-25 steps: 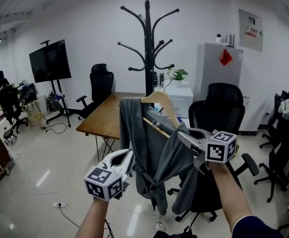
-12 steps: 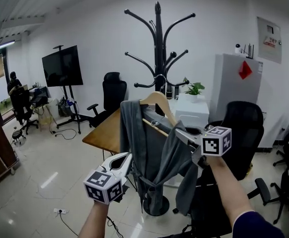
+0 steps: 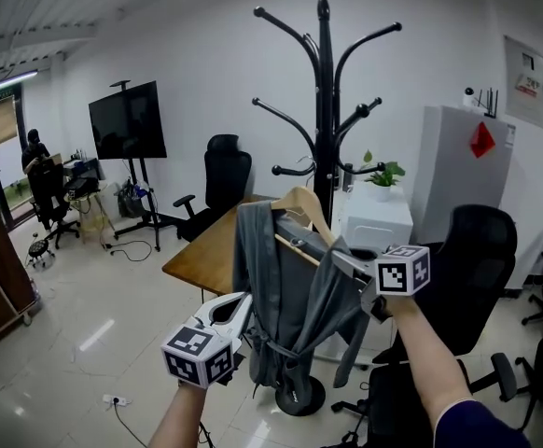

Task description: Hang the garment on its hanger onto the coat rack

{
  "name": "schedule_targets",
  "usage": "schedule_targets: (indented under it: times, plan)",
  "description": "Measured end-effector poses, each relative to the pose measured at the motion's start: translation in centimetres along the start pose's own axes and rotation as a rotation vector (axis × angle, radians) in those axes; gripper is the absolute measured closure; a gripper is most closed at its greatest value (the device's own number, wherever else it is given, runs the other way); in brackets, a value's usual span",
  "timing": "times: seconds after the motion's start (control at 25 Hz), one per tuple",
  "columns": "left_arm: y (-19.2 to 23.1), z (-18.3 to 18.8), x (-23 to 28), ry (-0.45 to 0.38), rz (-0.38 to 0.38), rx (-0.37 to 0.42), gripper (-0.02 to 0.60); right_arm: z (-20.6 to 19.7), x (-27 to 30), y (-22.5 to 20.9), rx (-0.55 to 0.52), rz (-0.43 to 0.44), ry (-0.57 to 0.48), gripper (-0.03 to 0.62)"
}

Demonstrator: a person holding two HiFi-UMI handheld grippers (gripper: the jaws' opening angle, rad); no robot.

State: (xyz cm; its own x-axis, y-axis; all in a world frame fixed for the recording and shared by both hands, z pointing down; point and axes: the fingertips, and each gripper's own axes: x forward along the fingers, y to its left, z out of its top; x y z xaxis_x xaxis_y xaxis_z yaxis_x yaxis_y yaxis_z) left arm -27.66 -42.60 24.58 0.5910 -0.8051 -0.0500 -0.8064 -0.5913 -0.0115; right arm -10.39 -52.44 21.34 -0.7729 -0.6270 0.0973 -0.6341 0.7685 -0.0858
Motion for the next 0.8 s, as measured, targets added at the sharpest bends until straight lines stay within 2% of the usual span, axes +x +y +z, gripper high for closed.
schedule_targets:
  times: [0.28, 0.52, 0.8]
  plan:
    - [2.5, -1.1, 1.3, 0.023, -0.026, -0.017, 0.595, -0.9, 2.0, -0.6, 0.013, -0.014, 0.016, 0.510]
    - [2.8, -1.8, 2.4, 0.034, -0.055, -0.030, 0.595, -2.4, 2.4, -1.4, 0.035, -0.027, 0.036, 0.510]
    - [2.7, -2.5, 4.2, 0.044, -0.097, -0.051, 0.595, -2.7, 2.2, -1.9, 0.006, -0.047, 0.042, 0.511]
